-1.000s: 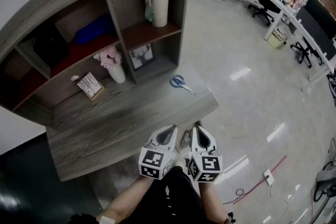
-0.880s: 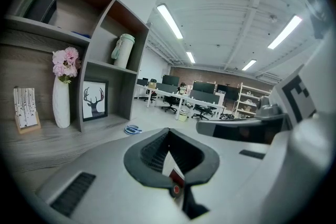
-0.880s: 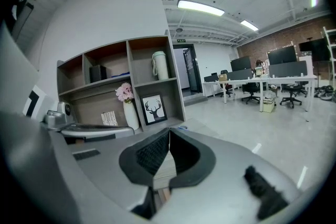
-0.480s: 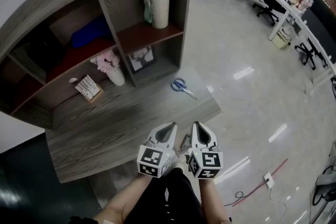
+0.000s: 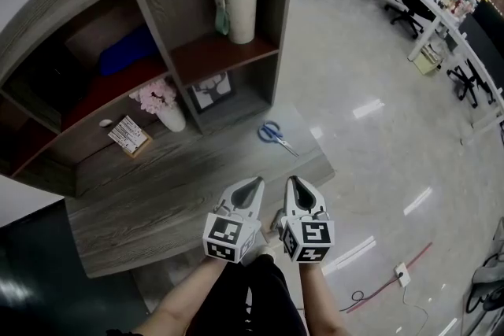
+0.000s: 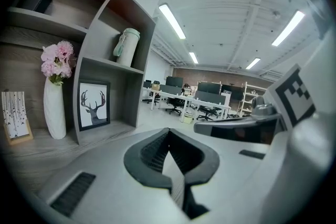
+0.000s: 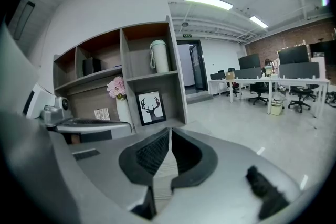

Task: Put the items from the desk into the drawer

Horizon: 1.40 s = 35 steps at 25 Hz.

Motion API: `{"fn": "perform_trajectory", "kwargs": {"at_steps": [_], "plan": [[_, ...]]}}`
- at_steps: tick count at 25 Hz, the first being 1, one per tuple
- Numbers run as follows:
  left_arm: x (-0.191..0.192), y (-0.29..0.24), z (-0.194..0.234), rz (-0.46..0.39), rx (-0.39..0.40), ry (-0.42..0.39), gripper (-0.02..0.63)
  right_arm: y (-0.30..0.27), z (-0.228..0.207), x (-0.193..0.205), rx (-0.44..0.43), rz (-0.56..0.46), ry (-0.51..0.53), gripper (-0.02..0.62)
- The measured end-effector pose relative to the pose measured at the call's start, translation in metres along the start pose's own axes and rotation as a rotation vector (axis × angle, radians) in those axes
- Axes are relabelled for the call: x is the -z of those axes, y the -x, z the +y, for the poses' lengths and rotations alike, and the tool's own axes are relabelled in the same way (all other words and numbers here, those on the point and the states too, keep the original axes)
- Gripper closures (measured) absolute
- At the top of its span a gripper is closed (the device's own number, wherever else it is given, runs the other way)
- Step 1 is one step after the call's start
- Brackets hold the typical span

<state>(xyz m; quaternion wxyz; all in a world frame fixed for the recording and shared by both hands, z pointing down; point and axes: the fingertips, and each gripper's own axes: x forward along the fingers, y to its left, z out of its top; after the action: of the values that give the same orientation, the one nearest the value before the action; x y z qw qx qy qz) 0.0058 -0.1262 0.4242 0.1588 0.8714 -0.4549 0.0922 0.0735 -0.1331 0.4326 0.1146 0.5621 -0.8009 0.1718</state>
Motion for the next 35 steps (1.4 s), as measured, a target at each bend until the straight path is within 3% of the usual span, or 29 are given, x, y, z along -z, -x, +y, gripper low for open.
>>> {"fn": "perform_trajectory", "kwargs": {"at_steps": [20, 35], "plan": [[0.004, -0.073, 0.047, 0.010, -0.043, 0.031, 0.597, -0.091, -0.017, 0.003, -0.089, 0.076, 0.062, 0.583], [0.015, -0.115, 0.096, 0.019, -0.083, 0.082, 0.597, -0.165, -0.017, 0.020, -0.210, 0.235, 0.143, 0.582]]}}
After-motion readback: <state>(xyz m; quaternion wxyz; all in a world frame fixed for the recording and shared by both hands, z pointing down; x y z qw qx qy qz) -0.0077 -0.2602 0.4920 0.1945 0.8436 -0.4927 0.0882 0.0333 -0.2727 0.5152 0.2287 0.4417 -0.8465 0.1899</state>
